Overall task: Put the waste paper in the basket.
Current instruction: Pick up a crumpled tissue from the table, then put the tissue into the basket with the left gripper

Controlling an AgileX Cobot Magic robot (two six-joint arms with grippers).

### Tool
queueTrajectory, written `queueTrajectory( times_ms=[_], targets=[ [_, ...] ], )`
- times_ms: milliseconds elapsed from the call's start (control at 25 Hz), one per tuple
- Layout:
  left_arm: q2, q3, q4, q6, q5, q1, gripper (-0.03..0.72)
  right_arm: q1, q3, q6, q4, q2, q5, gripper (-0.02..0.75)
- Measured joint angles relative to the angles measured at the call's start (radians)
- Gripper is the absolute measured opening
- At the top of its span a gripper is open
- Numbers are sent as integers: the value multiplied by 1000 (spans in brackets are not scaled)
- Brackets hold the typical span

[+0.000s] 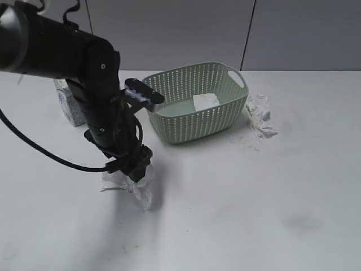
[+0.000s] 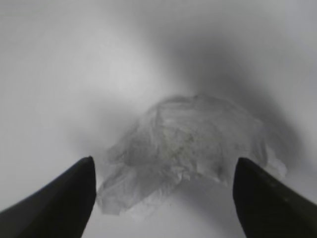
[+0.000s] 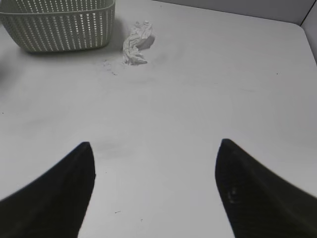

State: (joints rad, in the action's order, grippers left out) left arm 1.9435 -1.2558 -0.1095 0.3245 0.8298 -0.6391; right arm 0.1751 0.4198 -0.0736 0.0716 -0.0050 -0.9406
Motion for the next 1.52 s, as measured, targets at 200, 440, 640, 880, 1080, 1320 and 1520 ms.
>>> queueTrajectory(
  times_ms=[200,440,640,880,1080,1320,1520],
  targets=[
    [57,-1,1,0,-64,0,644,0,0,0,-1,0,0,573],
    [105,-2,1,0,-69,0,529,0,0,0,-1,0,0,573],
    [106,-2,0,0,-63,-1,335,0,0,0,-1,0,0,573],
    [103,-3,1,0,-16,-1,46,0,0,0,-1,0,0,573],
    [23,-3,3,0,33,-1,32,0,0,0,-1,0,0,573],
    [-137,-79,2,0,0,-1,32,0,0,0,-1,0,0,573],
    [-178,-171,-13,0,-288,-1,30,0,0,0,-1,0,0,573]
  ],
)
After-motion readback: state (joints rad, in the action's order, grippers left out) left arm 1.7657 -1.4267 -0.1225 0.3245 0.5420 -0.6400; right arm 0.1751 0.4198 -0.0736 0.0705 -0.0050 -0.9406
